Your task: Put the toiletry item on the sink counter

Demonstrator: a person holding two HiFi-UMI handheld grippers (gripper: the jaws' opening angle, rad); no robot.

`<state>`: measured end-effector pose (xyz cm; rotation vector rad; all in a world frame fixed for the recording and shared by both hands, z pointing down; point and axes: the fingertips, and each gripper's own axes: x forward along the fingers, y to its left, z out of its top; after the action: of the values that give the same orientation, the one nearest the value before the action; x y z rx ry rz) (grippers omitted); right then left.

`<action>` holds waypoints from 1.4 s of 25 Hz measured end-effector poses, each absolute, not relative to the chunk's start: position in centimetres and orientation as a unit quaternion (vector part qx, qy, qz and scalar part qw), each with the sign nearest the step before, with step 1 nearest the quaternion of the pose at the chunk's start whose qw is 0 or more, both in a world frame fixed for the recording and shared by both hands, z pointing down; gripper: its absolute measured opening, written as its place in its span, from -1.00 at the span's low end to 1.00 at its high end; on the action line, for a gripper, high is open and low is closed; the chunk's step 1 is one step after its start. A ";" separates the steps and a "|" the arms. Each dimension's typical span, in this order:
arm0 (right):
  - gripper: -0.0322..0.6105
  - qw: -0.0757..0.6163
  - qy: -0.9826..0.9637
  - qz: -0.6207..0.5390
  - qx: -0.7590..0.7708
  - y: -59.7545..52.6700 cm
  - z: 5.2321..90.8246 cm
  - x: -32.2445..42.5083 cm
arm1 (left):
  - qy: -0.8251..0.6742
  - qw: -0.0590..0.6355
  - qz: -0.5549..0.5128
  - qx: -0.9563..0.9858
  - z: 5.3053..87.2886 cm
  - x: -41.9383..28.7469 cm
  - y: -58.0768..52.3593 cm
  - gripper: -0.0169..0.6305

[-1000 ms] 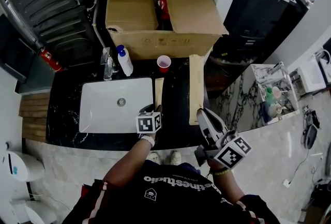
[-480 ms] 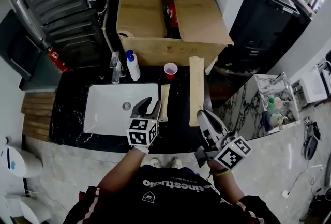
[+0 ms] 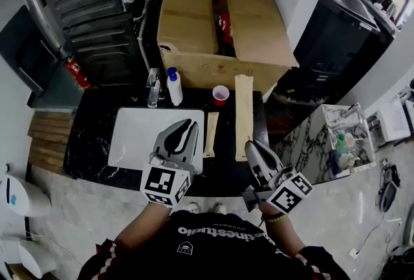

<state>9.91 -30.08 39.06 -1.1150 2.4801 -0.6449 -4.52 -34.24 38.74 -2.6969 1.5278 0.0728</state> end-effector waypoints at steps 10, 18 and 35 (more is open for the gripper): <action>-0.73 0.174 0.875 -0.232 -0.388 -30.3 38.9 9.2 | 0.474 0.028 0.040 -0.879 38.3 -5.2 -32.9 -0.91; -0.73 0.179 0.873 -0.239 -0.386 -30.6 38.8 9.1 | 0.469 0.029 0.048 -0.881 37.8 -5.0 -32.9 -0.91; -0.73 0.080 0.823 -0.330 -0.456 -34.3 49.1 10.8 | 0.478 0.005 0.027 -0.878 40.3 -5.8 -33.0 -0.91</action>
<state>10.79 -34.33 49.11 -1.3623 2.4607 -0.9874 -5.82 -33.01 40.30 -2.7491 1.4964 0.0850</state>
